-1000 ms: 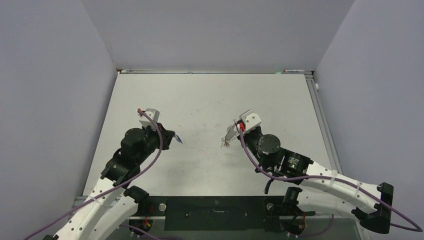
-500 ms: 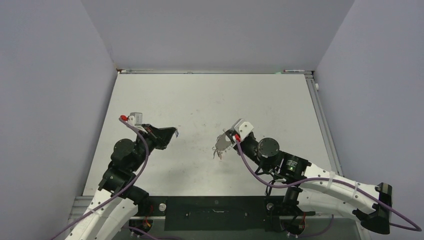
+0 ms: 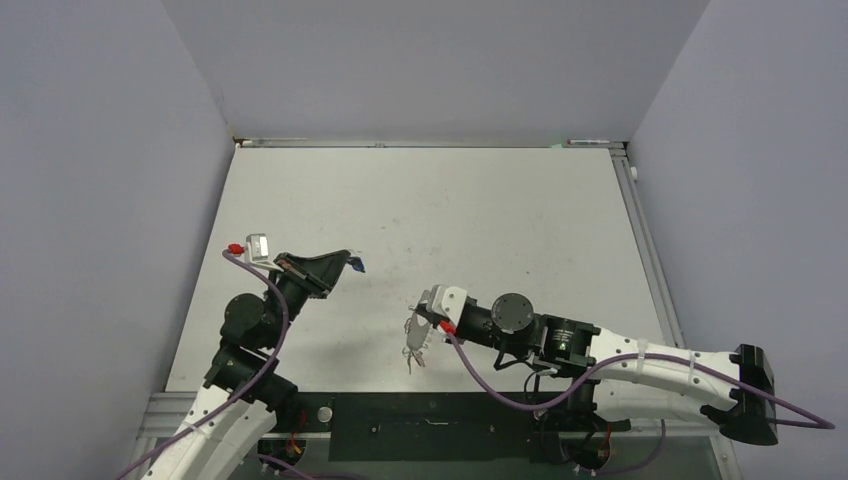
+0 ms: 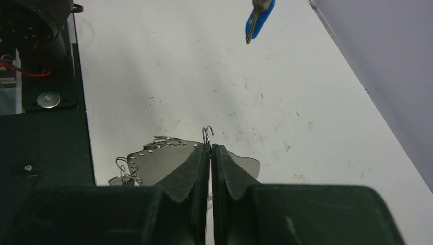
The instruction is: Put the keys on the keyring
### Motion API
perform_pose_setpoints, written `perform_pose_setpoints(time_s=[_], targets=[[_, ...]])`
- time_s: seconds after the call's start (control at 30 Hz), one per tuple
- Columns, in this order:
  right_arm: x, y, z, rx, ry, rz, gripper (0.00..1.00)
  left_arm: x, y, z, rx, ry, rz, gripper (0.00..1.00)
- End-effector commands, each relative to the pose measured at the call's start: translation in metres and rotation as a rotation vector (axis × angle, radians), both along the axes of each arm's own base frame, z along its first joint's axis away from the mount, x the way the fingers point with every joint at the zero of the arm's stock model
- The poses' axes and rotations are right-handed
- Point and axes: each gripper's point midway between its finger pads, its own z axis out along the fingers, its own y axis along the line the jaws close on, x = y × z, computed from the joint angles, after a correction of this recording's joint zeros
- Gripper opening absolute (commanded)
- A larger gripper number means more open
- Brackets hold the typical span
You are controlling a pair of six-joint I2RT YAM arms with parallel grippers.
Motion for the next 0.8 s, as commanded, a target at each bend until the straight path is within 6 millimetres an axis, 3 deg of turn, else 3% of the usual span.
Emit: perform_pose_setpoints(time_s=[0.0, 0.47, 0.77], targets=[[-0.012, 0.02, 0.036, 0.085, -0.067, 0.099, 0.05, -0.002, -0.006, 0.015, -0.052, -0.035, -0.041, 0.0], [-0.008, 0.051, 0.024, -0.099, -0.202, 0.085, 0.05, -0.005, -0.016, 0.009, -0.029, -0.015, -0.099, 0.0], [0.0, 0.062, 0.027, -0.179, -0.287, 0.044, 0.05, -0.006, -0.017, 0.006, -0.012, -0.01, -0.107, 0.0]])
